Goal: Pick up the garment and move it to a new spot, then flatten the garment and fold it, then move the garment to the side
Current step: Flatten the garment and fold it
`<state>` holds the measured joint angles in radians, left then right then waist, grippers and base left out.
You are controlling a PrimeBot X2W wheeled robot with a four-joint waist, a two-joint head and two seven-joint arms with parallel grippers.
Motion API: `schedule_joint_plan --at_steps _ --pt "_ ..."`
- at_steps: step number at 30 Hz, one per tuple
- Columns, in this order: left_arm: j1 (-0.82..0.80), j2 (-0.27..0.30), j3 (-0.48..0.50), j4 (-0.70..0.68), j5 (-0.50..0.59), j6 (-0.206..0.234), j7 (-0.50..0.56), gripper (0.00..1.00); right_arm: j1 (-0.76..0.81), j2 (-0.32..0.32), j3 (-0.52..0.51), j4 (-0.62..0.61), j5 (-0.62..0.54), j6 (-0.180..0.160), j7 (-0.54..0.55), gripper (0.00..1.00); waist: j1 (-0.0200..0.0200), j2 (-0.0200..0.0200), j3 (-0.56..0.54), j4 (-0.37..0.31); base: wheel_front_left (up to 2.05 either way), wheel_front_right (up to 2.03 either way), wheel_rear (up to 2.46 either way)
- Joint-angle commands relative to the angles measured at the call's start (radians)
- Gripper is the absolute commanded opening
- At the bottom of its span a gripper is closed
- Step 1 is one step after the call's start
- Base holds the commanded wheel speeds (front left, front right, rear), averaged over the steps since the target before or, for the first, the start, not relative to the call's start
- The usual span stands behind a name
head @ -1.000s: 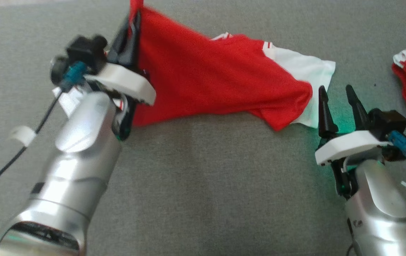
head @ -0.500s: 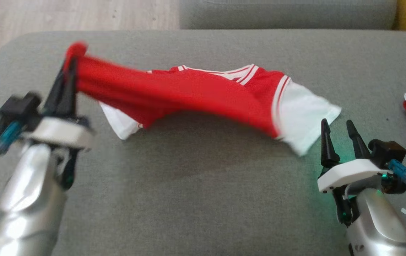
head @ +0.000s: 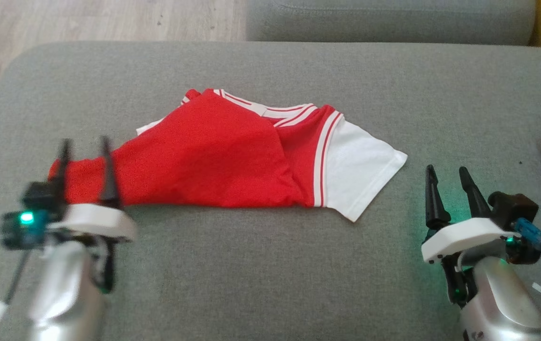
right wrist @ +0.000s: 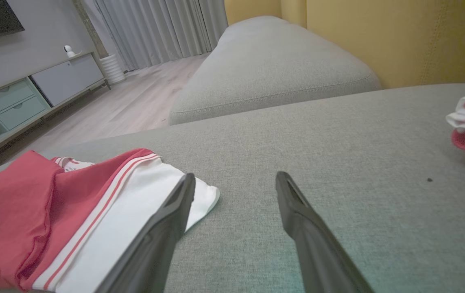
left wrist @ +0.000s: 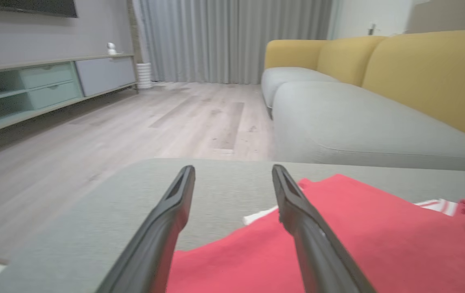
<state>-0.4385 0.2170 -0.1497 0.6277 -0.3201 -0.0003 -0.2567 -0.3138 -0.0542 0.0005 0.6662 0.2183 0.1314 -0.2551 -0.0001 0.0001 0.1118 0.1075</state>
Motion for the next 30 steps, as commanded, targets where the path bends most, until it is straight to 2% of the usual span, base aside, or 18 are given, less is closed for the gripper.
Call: schedule_joint_plan --at_steps 1,6,11,16,22,30 --pt "-0.041 -0.01 0.009 -0.034 0.014 -0.009 -0.005 1.0 -0.025 0.004 0.03 -0.026 -0.011 -0.001 -0.007 1.0 0.0001 -0.0001 0.01 -0.007 0.0 0.0 0.0" --pt "-0.106 -0.108 -0.041 0.018 0.029 -0.061 -0.005 1.0 -0.043 0.004 0.048 -0.026 -0.02 -0.001 -0.007 1.0 0.0001 -0.0001 0.049 -0.035 0.0 0.0 0.0" --pt "-0.211 -0.15 -0.092 0.121 0.038 -0.082 -0.005 1.0 -0.066 0.004 0.067 -0.034 -0.03 -0.001 -0.007 1.0 0.0001 -0.0001 0.098 -0.067 0.0 0.0 0.0" --pt "-0.352 -0.162 -0.126 0.28 0.03 -0.085 -0.002 1.0 -0.085 0.004 0.079 -0.039 -0.036 -0.001 -0.007 1.0 0.0001 -0.0001 0.142 -0.098 0.0 0.0 0.0" --pt "-0.51 -0.138 -0.147 0.453 0.054 -0.054 0.058 1.0 -0.103 0.004 0.089 -0.04 -0.037 -0.001 -0.007 1.0 0.0001 -0.0001 0.187 -0.129 0.0 0.0 0.0" --pt "-0.59 -0.124 -0.162 0.604 0.053 -0.048 0.171 1.0 -0.112 0.004 0.092 -0.039 -0.034 -0.001 -0.007 1.0 0.0001 -0.0001 0.212 -0.133 0.0 0.0 0.0"
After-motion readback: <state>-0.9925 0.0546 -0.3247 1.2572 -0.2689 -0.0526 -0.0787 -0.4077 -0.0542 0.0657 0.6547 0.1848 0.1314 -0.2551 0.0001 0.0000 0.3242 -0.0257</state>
